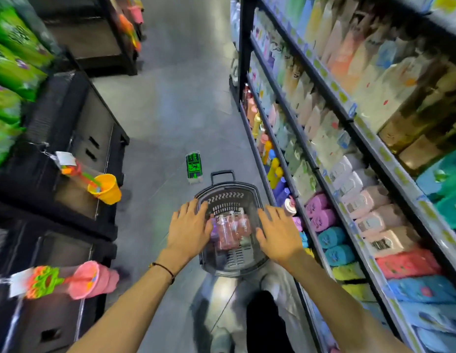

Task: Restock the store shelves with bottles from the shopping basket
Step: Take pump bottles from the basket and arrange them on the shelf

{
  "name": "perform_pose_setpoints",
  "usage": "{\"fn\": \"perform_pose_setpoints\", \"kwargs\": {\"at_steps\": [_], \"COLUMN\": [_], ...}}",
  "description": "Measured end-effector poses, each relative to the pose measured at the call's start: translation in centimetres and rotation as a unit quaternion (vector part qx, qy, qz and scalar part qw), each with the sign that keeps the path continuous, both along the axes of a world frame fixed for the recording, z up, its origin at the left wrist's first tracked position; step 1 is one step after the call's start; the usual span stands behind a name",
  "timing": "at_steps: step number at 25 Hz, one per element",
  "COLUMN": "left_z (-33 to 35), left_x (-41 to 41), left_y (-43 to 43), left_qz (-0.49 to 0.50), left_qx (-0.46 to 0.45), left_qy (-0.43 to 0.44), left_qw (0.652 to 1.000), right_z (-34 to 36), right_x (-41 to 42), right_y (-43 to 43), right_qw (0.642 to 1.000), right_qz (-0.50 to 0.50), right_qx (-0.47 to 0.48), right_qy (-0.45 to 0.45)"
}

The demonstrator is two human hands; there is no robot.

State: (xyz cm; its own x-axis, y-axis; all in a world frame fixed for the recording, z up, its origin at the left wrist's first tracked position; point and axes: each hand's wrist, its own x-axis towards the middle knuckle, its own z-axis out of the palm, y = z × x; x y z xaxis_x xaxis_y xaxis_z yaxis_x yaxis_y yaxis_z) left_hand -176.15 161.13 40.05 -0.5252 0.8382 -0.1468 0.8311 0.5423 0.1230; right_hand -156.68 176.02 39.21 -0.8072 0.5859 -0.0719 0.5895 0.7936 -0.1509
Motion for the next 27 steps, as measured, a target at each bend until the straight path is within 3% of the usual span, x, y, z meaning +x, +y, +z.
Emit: {"fn": "perform_pose_setpoints", "kwargs": {"at_steps": [11,19,23,27], "left_z": [-17.6,-39.5,-53.4,-64.4], "left_x": [-5.6,-10.7,-12.4,-14.0], "left_y": [10.9,14.5,17.0,18.9], "left_qz": [0.148,0.211,0.159,0.025], "left_qx": [-0.145,-0.192,-0.197,-0.266], "left_qy": [-0.160,-0.259,-0.252,-0.119], "left_qw": [0.965,0.923,0.934,0.956], "right_z": [-19.8,-38.7,-49.3,-57.4], "right_x": [-8.5,-11.6,-13.5,-14.6], "right_y": [16.2,18.2,17.3,16.4], "right_qw": [0.983,0.970,0.960,0.958], "right_qz": [0.046,0.024,0.010,-0.012], "right_qx": [-0.137,-0.198,-0.234,-0.235], "right_qy": [-0.117,-0.136,-0.151,-0.164]}}
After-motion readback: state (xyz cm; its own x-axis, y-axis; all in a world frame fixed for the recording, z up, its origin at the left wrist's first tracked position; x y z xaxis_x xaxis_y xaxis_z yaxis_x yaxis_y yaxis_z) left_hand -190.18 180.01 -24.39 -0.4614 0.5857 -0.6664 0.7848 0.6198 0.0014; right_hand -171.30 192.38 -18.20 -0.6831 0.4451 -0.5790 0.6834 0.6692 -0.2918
